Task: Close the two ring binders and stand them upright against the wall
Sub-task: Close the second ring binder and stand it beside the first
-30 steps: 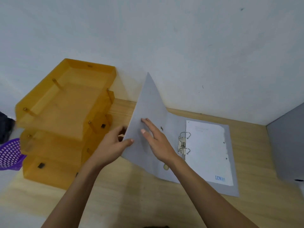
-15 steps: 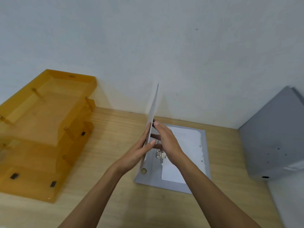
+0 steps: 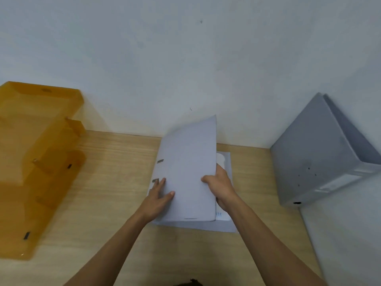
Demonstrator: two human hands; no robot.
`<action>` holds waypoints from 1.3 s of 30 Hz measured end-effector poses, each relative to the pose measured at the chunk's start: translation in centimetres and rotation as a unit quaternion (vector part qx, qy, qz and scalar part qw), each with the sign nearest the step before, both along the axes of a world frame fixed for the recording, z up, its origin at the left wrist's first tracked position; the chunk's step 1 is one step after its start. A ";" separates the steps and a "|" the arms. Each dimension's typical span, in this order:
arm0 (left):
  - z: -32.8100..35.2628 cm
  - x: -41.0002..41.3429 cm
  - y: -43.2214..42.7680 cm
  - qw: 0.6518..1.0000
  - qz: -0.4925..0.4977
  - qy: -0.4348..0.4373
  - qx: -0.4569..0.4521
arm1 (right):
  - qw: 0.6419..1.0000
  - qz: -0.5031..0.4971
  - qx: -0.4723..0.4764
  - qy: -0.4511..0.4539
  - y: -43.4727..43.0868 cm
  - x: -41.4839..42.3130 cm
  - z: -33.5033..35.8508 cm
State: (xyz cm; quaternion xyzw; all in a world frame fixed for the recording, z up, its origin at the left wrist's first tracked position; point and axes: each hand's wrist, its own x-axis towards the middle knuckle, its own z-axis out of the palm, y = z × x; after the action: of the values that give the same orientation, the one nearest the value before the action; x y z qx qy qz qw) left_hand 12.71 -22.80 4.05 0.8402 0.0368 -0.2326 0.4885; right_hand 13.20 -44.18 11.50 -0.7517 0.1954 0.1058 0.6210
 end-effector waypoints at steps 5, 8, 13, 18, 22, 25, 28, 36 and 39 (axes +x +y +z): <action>-2.0 -0.4 -0.7 0.992 0.126 -0.027 -0.011 | 0.998 -0.055 0.009 0.032 -4.7 -1.5 -3.2; -3.3 -1.7 -1.9 0.985 0.173 0.012 0.019 | 0.996 -0.071 -0.036 0.045 -7.2 -3.4 -5.8; -5.1 -3.0 -4.2 0.985 0.146 0.033 0.090 | 0.989 -0.051 -0.127 0.060 -10.7 -5.8 -9.3; -5.5 -3.9 -7.1 0.980 0.130 0.074 0.129 | 0.957 0.058 -0.259 0.120 -12.4 -6.0 -11.4; -5.4 -4.7 -8.6 0.979 0.174 0.055 0.089 | 0.916 0.216 -0.315 0.118 -11.8 -6.3 -12.3; -5.1 -5.0 -9.1 0.982 0.163 0.025 0.092 | 0.902 0.302 -0.275 0.139 -10.7 -6.5 -12.7; -5.1 -5.1 -9.5 0.982 0.166 0.015 0.086 | 0.894 0.322 -0.273 0.148 -10.5 -7.0 -12.7; -2.6 -2.6 -9.7 0.892 0.245 0.313 -0.216 | 0.930 0.218 -0.237 0.178 -10.4 -6.1 -10.6; -2.3 -2.7 -11.3 0.866 0.191 0.308 -0.345 | 0.951 0.167 -0.202 0.165 -10.5 -6.2 -9.5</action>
State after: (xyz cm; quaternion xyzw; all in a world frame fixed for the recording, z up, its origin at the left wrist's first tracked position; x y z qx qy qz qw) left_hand 9.96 -34.05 1.79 0.4806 0.2622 -0.3794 0.7459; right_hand 6.98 -54.63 2.00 -0.8553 0.1845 0.2888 0.3886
